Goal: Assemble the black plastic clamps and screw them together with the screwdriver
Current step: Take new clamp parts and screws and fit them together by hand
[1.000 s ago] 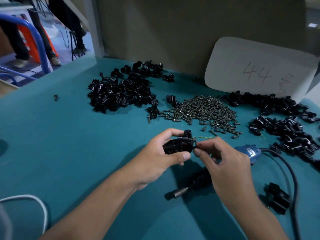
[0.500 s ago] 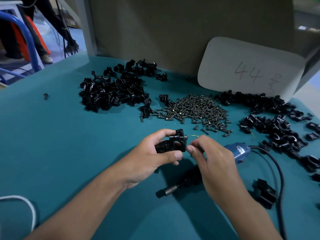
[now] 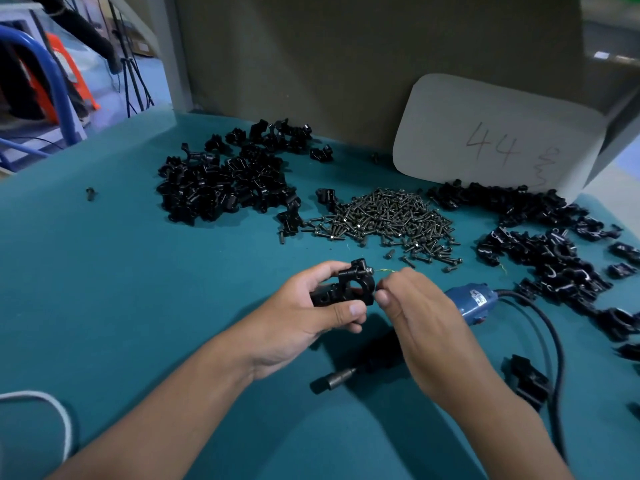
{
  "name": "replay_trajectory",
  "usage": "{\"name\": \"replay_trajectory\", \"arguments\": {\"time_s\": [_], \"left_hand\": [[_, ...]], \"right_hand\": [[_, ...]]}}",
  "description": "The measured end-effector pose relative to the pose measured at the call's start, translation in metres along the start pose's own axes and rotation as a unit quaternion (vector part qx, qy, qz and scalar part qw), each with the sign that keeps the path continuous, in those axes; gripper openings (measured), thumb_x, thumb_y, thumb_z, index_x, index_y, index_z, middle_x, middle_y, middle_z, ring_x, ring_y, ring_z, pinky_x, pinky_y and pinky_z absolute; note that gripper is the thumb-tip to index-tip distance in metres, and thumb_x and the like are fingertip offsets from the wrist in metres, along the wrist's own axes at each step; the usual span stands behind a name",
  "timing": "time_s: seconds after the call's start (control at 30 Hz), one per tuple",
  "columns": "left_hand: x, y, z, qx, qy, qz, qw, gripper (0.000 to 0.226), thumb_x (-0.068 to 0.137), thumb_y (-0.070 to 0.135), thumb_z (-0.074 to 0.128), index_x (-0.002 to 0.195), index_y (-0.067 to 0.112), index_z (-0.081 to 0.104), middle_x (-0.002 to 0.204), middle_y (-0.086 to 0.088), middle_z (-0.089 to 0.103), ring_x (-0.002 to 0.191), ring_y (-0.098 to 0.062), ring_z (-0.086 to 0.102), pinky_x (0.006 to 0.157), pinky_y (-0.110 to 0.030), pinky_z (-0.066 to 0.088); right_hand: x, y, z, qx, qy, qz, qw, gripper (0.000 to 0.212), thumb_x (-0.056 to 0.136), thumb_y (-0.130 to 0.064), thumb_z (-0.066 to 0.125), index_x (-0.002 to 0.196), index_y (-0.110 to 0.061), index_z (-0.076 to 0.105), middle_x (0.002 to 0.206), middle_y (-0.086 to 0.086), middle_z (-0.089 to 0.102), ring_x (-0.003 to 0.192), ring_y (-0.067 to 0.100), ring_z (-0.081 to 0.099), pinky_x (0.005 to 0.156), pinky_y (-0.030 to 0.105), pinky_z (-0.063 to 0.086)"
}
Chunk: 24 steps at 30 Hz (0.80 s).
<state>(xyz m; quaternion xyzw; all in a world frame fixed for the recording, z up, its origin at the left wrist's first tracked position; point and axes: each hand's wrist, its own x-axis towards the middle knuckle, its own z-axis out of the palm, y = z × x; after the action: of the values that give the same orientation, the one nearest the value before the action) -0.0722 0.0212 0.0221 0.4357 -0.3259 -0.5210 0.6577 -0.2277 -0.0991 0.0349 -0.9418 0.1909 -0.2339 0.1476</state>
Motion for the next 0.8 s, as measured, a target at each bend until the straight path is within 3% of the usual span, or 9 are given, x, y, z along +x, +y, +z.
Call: {"name": "replay_trajectory", "arguments": {"time_s": [0.17,0.27,0.33,0.4,0.53,0.67,0.8], "left_hand": [[0.0,0.002,0.001,-0.008,0.001,-0.003,1.0,0.045,0.081,0.006,0.073,0.124,0.006,0.06,0.093,-0.005,0.069,0.084,-0.016,0.065,0.081,-0.024,0.054],[0.0,0.003,0.001,-0.027,0.005,-0.005,1.0,0.045,0.079,0.006,0.073,0.123,0.006,0.061,0.091,-0.005,0.07,0.081,-0.015,0.066,0.08,-0.023,0.055],[0.0,0.004,0.001,-0.034,0.008,-0.009,0.999,0.046,0.079,0.005,0.073,0.123,0.006,0.06,0.091,-0.006,0.07,0.082,-0.016,0.066,0.081,-0.023,0.056],[0.0,0.003,0.002,-0.036,0.008,-0.009,0.999,0.046,0.08,0.003,0.072,0.124,0.005,0.06,0.092,-0.007,0.07,0.085,-0.017,0.066,0.081,-0.024,0.057],[-0.001,0.002,0.003,-0.026,0.001,-0.007,1.0,0.044,0.082,0.003,0.072,0.124,0.004,0.06,0.095,-0.007,0.068,0.086,-0.017,0.065,0.083,-0.026,0.056],[-0.001,0.003,0.002,-0.021,0.004,-0.014,1.0,0.043,0.082,0.005,0.073,0.124,0.006,0.062,0.096,-0.007,0.069,0.087,-0.017,0.065,0.083,-0.026,0.055],[0.0,0.004,0.001,-0.031,0.019,-0.026,0.999,0.045,0.08,0.006,0.075,0.124,0.008,0.063,0.094,-0.009,0.07,0.086,-0.018,0.066,0.086,-0.031,0.056]], "right_hand": [[0.002,-0.01,0.001,-0.045,0.01,0.04,0.998,0.042,0.105,-0.054,0.02,0.071,-0.031,0.026,0.064,-0.01,0.036,0.064,0.015,0.039,0.061,0.033,0.028],[0.0,-0.009,-0.005,-0.037,0.009,0.031,0.999,0.028,0.104,-0.049,0.026,0.082,-0.036,0.038,0.075,-0.014,0.043,0.073,0.01,0.041,0.064,0.027,0.026],[-0.001,-0.007,-0.007,-0.033,0.004,0.012,0.999,0.02,0.104,-0.043,0.032,0.097,-0.031,0.047,0.086,-0.016,0.046,0.078,0.007,0.043,0.069,0.024,0.031],[-0.001,-0.006,-0.006,-0.032,0.002,-0.002,0.999,0.021,0.106,-0.04,0.033,0.096,-0.029,0.047,0.086,-0.015,0.045,0.079,0.009,0.044,0.069,0.027,0.033],[0.001,-0.005,-0.004,-0.019,-0.017,0.027,0.999,0.042,0.104,-0.054,0.022,0.075,-0.027,0.034,0.068,-0.01,0.041,0.068,0.014,0.042,0.062,0.035,0.031],[0.001,-0.004,-0.005,-0.056,-0.029,0.055,0.997,0.059,0.099,-0.064,0.013,0.071,-0.023,0.046,0.063,-0.006,0.05,0.066,0.015,0.049,0.065,0.034,0.028],[-0.002,-0.003,-0.012,-0.002,-0.015,0.031,0.999,0.025,0.103,-0.054,0.037,0.103,-0.035,0.053,0.089,-0.025,0.052,0.086,-0.006,0.049,0.075,0.014,0.037]]}}
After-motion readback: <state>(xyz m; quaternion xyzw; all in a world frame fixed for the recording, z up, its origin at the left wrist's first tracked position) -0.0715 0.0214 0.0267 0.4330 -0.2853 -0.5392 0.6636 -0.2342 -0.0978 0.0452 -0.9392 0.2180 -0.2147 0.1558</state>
